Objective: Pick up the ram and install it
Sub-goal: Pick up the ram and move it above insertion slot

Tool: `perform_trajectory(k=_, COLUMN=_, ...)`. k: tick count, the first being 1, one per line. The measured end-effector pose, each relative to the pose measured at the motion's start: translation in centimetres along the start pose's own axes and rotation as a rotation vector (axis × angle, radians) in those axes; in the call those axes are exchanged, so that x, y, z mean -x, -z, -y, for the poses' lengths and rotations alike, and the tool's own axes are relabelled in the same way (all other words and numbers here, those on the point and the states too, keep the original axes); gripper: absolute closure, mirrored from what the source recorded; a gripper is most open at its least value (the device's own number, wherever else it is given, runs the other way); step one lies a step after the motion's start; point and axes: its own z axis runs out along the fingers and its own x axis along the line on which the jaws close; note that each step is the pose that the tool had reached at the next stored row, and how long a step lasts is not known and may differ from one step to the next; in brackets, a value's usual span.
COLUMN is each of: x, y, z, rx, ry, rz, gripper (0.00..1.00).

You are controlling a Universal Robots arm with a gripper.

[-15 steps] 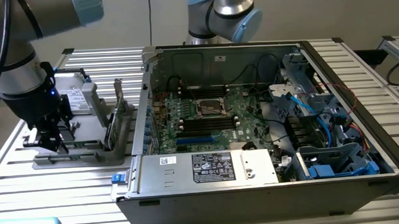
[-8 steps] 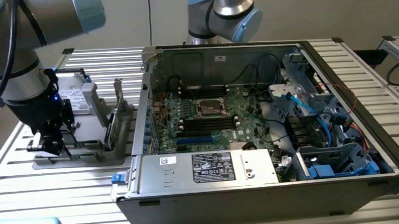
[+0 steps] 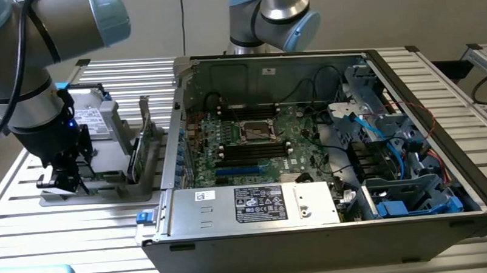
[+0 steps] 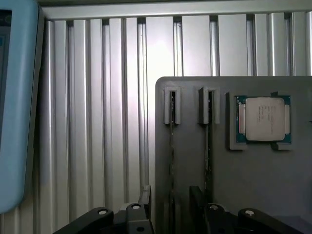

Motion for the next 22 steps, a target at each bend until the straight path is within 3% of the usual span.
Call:
perform_trajectory(k=9, x=0.0, y=-0.94, z=-0.03, rx=0.0003, ry=0.000, rz=0.0061, gripper=0.56)
perform_trajectory(k=22, x=0.0, y=-1.89, z=-0.31, rx=0.0008, ry=0.000, rz=0.0218, gripper=0.56)
